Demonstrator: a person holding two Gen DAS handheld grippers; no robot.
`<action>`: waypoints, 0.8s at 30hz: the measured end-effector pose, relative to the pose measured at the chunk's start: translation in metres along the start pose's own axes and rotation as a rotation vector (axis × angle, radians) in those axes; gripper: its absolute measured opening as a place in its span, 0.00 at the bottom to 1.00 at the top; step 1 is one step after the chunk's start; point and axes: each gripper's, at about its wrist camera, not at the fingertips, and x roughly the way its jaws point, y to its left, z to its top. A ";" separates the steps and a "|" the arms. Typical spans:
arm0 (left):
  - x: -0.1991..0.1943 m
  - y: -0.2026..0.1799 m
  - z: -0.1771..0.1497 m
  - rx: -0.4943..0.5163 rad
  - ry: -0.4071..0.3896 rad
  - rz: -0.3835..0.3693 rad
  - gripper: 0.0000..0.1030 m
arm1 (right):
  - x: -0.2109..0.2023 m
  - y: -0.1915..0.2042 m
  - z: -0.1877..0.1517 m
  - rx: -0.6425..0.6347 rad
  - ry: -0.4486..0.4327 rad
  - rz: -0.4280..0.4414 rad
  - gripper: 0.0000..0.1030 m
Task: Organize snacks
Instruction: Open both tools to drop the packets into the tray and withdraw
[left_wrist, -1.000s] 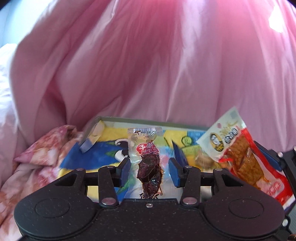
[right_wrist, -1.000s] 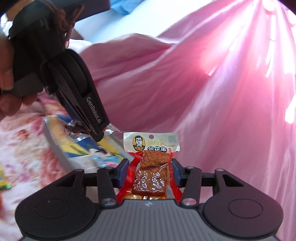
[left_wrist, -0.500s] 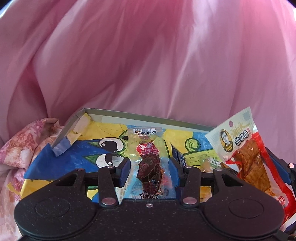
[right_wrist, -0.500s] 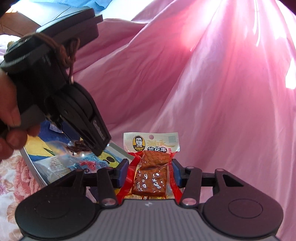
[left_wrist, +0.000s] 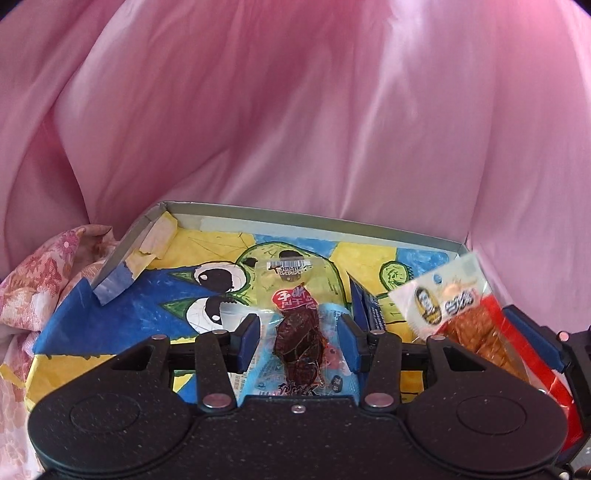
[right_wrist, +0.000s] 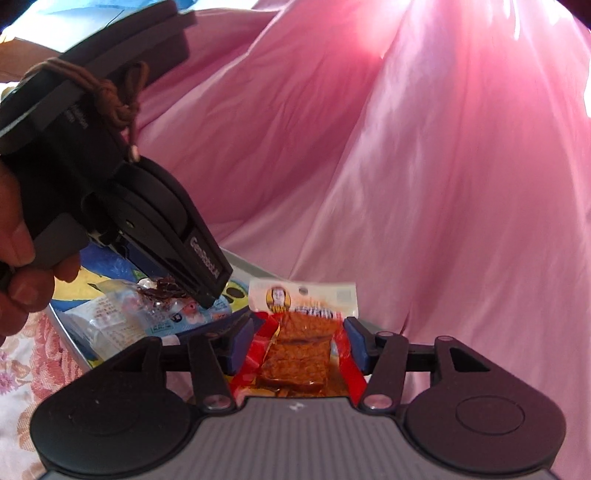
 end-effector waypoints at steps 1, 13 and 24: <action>0.000 0.000 0.000 -0.003 0.002 0.000 0.47 | 0.002 0.000 0.000 0.003 0.003 0.000 0.59; -0.020 0.006 0.006 -0.055 -0.051 -0.001 0.71 | -0.003 -0.012 -0.001 0.130 0.011 0.019 0.87; -0.089 0.030 0.013 -0.145 -0.235 0.022 0.92 | -0.043 -0.033 0.030 0.221 -0.094 -0.031 1.00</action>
